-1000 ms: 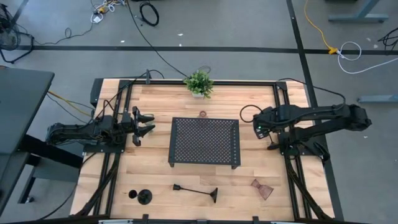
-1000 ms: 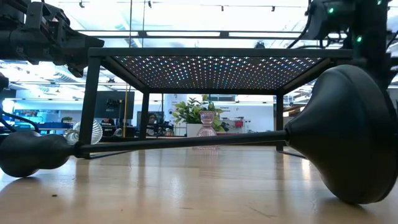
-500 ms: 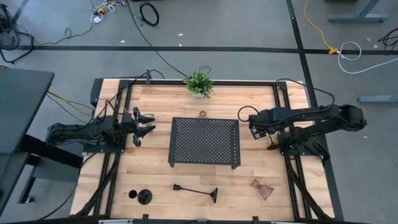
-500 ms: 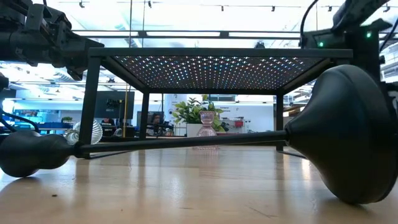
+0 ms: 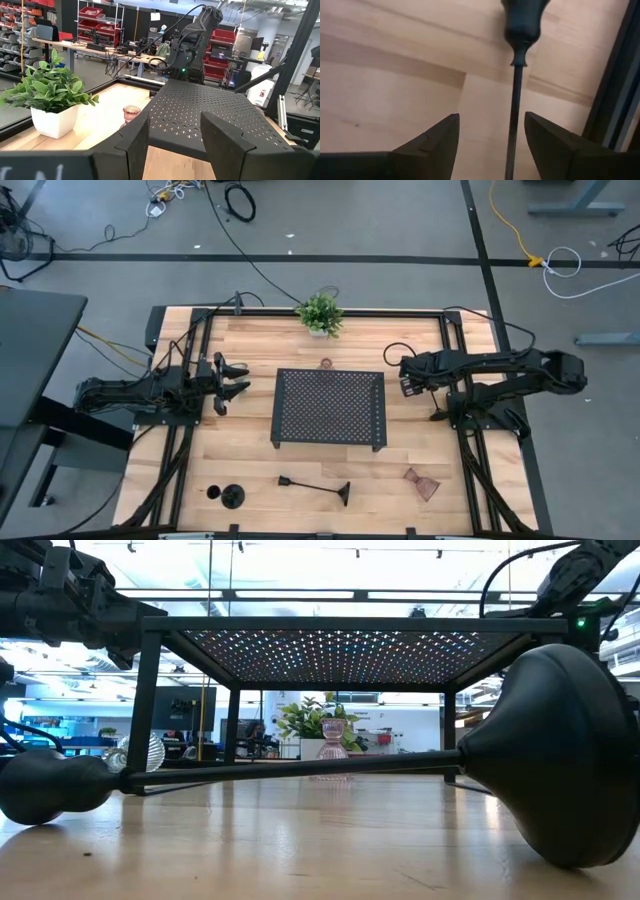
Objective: Pick & Place candle stick holders
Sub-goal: Put the top black candle holder on the shelf
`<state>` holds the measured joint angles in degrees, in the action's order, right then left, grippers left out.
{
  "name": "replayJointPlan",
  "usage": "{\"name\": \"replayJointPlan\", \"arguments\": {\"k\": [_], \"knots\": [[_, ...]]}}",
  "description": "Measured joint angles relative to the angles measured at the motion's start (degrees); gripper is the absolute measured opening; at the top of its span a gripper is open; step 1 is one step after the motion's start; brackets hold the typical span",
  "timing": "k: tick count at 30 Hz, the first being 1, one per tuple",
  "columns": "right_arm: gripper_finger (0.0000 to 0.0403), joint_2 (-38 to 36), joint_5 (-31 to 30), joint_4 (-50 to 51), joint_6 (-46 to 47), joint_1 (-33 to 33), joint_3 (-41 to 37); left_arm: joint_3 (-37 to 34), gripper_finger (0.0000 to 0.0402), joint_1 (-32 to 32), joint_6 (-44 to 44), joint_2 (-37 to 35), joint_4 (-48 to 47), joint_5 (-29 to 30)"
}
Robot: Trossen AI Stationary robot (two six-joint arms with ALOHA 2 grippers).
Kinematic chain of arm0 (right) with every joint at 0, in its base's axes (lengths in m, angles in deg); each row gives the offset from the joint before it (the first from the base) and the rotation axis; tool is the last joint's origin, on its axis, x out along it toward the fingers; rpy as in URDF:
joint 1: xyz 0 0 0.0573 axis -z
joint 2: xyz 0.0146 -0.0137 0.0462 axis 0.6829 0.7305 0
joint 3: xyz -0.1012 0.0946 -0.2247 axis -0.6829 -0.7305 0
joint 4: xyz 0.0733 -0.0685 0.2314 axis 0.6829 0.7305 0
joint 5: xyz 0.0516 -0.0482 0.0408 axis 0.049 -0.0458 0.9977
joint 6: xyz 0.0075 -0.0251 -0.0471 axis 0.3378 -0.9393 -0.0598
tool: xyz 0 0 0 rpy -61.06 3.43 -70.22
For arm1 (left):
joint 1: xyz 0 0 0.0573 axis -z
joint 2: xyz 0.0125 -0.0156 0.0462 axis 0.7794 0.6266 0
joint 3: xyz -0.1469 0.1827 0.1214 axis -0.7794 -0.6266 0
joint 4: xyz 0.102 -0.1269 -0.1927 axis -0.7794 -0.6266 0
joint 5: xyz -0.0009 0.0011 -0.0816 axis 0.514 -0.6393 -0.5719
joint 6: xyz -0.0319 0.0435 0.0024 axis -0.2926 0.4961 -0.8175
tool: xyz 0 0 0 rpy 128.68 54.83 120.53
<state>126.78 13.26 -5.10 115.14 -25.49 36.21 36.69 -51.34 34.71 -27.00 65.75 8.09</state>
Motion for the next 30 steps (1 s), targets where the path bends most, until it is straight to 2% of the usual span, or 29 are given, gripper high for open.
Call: {"name": "replayJointPlan", "arguments": {"k": [7,15,22,30], "knots": [[0.0223,1.14,-0.25,-1.68,-2.82,2.34,-0.21,-0.01,0.0179,0.01,0.01,0.00,-0.02,0.00],[0.0203,7.95,-0.31,-4.93,-5.57,3.75,-0.07,0.00,0.0179,0.02,0.04,0.00,-0.04,0.00],[0.0137,9.77,-0.45,-6.84,-7.09,4.35,0.00,0.00,0.0179,0.00,0.04,0.00,-0.05,0.00],[0.0033,9.76,-0.23,-7.27,-8.67,4.36,-0.10,-0.02,0.0179,0.01,0.03,0.00,-0.07,0.00]]}}
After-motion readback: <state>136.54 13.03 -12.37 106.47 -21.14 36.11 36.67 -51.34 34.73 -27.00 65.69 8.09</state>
